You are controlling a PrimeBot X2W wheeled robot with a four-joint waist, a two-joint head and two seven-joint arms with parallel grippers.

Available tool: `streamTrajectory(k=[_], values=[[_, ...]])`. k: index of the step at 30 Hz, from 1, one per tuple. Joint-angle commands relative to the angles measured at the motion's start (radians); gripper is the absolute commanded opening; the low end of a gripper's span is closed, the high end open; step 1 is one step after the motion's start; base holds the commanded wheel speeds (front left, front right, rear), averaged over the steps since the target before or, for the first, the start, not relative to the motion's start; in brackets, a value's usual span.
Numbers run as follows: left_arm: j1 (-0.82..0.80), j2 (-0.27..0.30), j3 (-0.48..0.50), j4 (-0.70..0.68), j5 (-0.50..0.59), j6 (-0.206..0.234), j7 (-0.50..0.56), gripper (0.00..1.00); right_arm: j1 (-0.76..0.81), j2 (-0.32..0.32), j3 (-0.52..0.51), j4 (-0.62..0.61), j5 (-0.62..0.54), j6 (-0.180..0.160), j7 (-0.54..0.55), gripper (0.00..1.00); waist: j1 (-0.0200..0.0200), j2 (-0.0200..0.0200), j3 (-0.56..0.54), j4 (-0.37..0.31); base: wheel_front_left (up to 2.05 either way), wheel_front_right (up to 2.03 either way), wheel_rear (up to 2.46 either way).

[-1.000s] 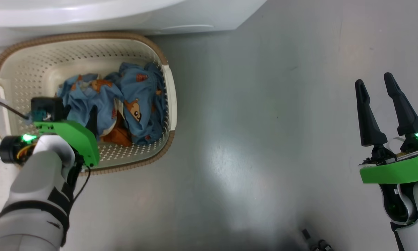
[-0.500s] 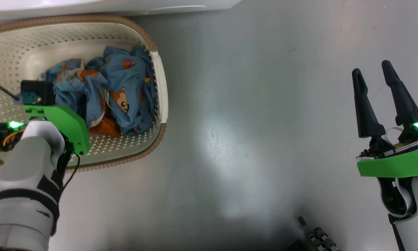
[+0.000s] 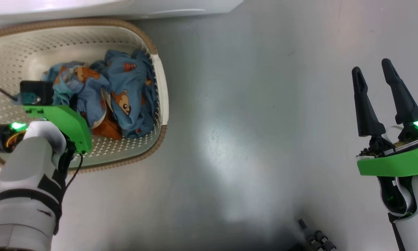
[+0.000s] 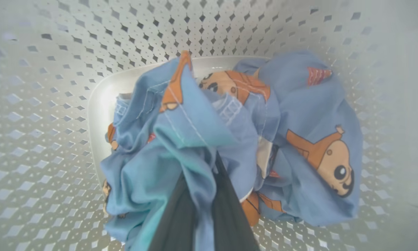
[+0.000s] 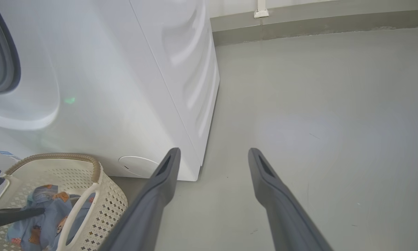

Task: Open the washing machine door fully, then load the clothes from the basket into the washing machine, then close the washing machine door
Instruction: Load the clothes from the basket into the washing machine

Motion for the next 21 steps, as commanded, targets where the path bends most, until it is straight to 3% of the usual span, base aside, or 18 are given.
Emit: streamTrajectory(k=[1, 10, 21], values=[[0.033, 0.033, 0.029, -0.003, -0.021, 0.000, -0.024, 0.00, 0.027, -0.001, 0.014, -0.016, 0.005, 0.006, -0.005, 1.00, 0.0000, -0.0001, -0.026, 0.016, 0.00, 0.00, 0.00], [0.123, 0.005, 0.083, -0.029, -0.086, -0.016, -0.099, 0.00, 0.062, -0.002, 0.009, 0.017, -0.005, 0.006, -0.005, 1.00, 0.0000, -0.0001, -0.160, 0.062, 0.00, 0.00, 0.00], [0.334, 0.005, 0.139, -0.305, -0.051, -0.020, -0.101, 0.00, 0.154, -0.008, 0.005, 0.062, -0.017, 0.006, -0.005, 1.00, 0.0000, -0.0001, -0.360, 0.088, 0.00, 0.00, 0.00]])
